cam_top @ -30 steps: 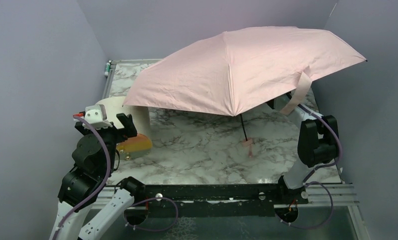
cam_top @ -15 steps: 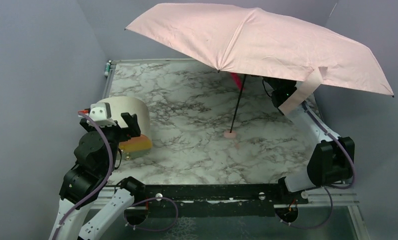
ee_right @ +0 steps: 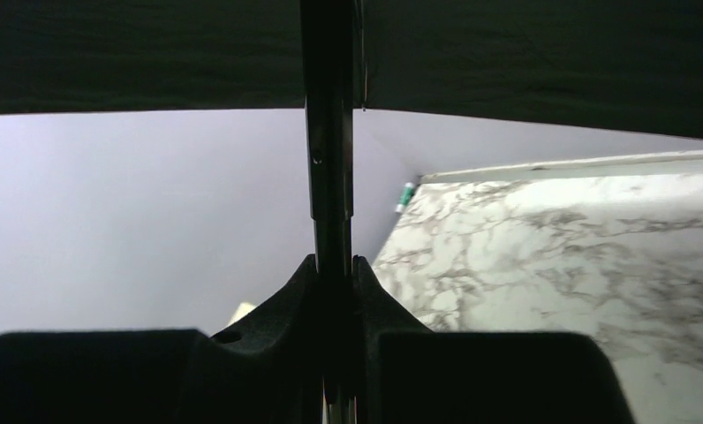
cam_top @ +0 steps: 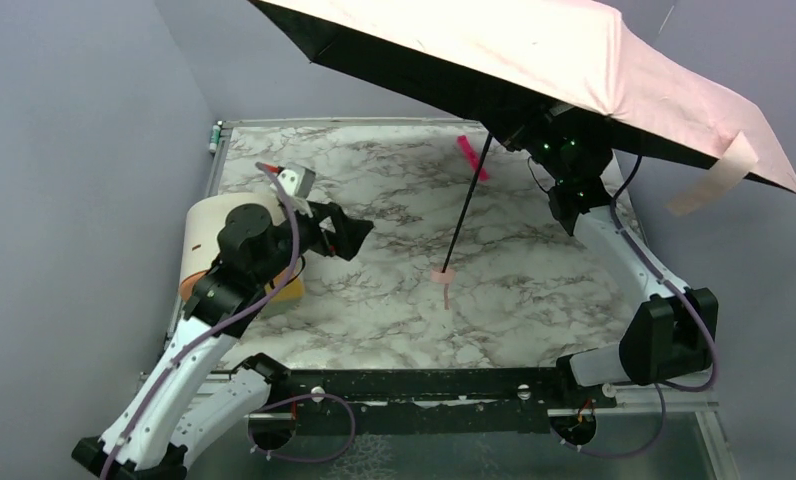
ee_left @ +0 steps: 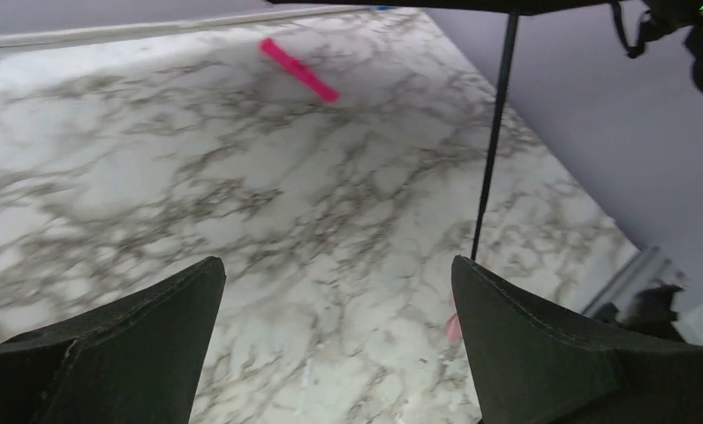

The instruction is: Put away the umbrella

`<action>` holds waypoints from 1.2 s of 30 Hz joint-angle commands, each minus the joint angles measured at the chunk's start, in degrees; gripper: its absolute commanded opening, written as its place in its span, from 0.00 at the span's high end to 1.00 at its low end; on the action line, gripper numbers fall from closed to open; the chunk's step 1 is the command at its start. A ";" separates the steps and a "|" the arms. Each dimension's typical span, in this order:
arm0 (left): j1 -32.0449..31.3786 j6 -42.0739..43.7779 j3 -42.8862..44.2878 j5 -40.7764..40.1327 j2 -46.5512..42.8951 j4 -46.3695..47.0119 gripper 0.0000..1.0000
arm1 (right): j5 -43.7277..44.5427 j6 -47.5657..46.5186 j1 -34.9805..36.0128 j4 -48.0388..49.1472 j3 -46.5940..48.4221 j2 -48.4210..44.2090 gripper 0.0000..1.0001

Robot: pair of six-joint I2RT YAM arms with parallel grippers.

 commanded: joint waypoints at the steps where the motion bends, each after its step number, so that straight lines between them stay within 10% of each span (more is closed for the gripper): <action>1: -0.49 -4.48 2.01 16.86 6.93 16.28 0.01 | -4.39 6.00 1.01 8.53 -0.92 -5.45 0.99; 19: -17.77 -3.54 12.73 12.54 27.30 31.19 0.02 | 5.13 5.59 14.08 13.74 -7.01 -11.32 0.99; 36: -18.68 0.76 19.64 12.06 35.46 30.82 0.37 | -0.10 13.14 14.59 23.41 -9.52 -14.56 0.99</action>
